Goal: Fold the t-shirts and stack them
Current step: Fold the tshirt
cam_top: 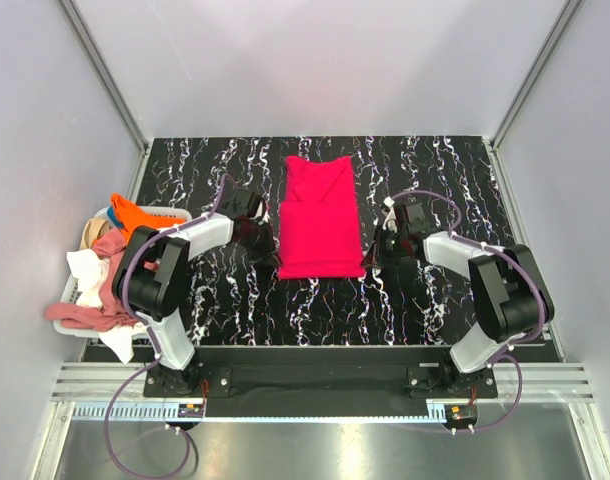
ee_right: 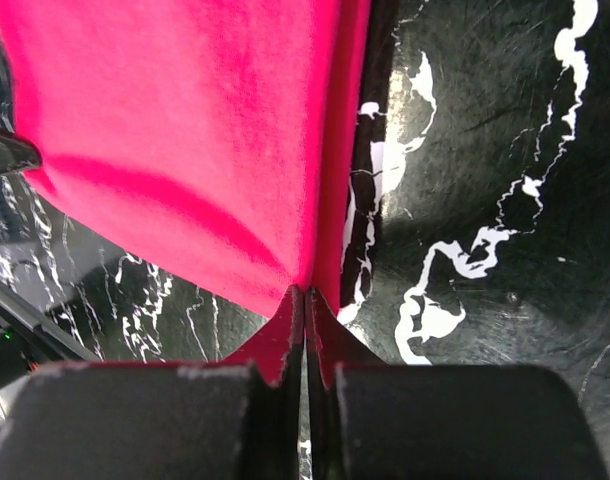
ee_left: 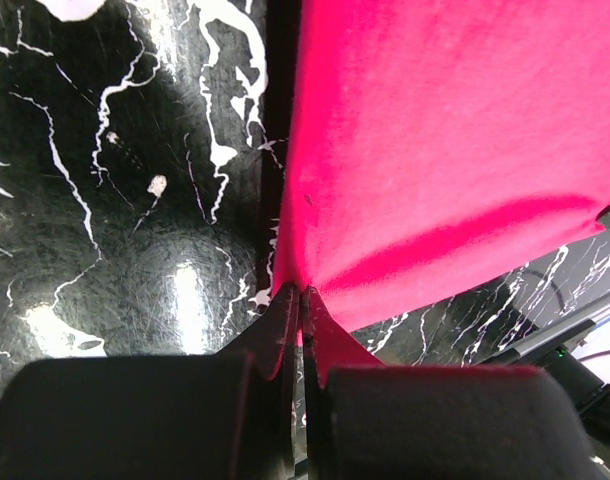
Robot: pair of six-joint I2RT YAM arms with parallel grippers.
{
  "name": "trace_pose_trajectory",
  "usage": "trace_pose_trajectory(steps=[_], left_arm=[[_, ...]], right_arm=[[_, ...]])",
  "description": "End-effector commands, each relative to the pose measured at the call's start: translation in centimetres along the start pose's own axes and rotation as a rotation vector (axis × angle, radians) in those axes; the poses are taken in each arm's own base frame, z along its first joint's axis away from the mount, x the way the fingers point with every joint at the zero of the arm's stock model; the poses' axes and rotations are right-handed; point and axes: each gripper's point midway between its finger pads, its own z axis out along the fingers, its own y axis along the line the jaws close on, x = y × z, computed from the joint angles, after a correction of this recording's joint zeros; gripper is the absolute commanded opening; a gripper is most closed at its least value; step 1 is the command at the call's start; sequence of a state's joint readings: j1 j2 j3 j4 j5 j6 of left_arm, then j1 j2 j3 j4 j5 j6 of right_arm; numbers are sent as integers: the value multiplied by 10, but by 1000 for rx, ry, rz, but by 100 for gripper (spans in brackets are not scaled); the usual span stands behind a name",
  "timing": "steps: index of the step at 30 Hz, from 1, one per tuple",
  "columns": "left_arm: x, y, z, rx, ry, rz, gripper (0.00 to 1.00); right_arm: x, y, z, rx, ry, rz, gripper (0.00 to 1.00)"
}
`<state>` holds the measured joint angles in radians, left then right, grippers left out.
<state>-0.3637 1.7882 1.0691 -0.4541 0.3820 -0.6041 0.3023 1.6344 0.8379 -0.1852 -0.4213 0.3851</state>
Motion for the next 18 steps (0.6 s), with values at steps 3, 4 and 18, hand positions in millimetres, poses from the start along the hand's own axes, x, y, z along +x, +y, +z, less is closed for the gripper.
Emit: trace_pose_trajectory(steps=[3,4,18], left_arm=[[-5,-4,-8,4,-59,19,0],[-3,-2,-6,-2,-55,18,0],[-7,-9,-16,-5,-75,28,29]], right_arm=[[-11,14,-5,-87,-139,7,0],[-15,16,-4,-105,-172,1,0],[-2,5,-15,-28,-167,78,23]])
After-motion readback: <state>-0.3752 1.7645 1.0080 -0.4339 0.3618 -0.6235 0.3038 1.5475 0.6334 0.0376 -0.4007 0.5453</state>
